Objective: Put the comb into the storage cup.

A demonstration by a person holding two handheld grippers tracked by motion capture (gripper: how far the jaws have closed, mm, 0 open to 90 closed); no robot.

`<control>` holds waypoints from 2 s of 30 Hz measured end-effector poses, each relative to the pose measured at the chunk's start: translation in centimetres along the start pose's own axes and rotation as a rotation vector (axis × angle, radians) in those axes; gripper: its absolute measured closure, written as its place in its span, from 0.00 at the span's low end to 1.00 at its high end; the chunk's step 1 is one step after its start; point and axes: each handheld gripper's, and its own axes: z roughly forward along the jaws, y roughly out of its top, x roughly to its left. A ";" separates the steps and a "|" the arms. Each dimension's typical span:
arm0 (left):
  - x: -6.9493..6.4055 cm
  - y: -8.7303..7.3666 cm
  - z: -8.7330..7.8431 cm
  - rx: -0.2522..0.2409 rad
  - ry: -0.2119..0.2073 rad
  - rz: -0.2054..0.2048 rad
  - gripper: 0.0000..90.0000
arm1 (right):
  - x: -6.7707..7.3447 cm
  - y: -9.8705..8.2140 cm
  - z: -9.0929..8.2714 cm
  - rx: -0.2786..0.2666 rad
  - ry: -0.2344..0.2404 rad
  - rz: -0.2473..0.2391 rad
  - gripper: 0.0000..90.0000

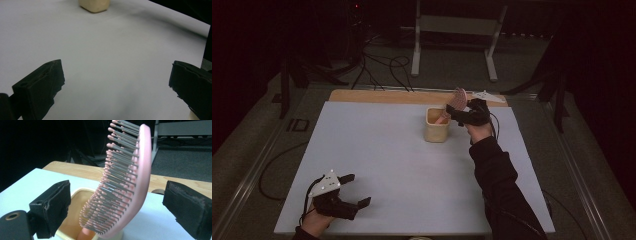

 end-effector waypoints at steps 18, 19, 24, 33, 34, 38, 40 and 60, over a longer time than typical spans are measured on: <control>0.0 -0.2 -0.5 0.000 0.011 -0.003 0.00 | 0.1 -0.3 -1.4 -0.003 0.012 -0.043 0.09; 0.0 -0.2 -0.5 0.000 0.011 -0.003 0.01 | 0.1 -0.4 -1.5 -0.004 0.013 -0.042 0.09; 0.0 -0.2 -0.5 -0.004 0.014 -0.005 0.00 | 0.1 -0.7 -1.8 -0.002 0.022 -0.044 0.09; 0.0 -0.2 -0.7 -0.003 0.016 -0.003 0.00 | 0.4 -1.6 -2.7 0.004 0.054 -0.058 0.09; 0.0 -0.2 -0.7 -0.003 0.016 -0.004 0.00 | 0.5 -1.8 -3.0 0.004 0.066 -0.058 0.09; 0.0 -0.3 -0.7 -0.001 0.016 -0.003 0.00 | 0.8 -2.3 -3.4 0.011 0.081 -0.068 0.09; 0.0 -0.2 -0.7 -0.003 0.017 -0.005 0.00 | 1.0 -2.6 -3.6 0.014 0.084 -0.080 0.09; -0.1 -0.3 -0.8 -0.005 0.016 -0.004 0.00 | 2.7 -6.0 -6.7 0.038 0.185 -0.118 0.09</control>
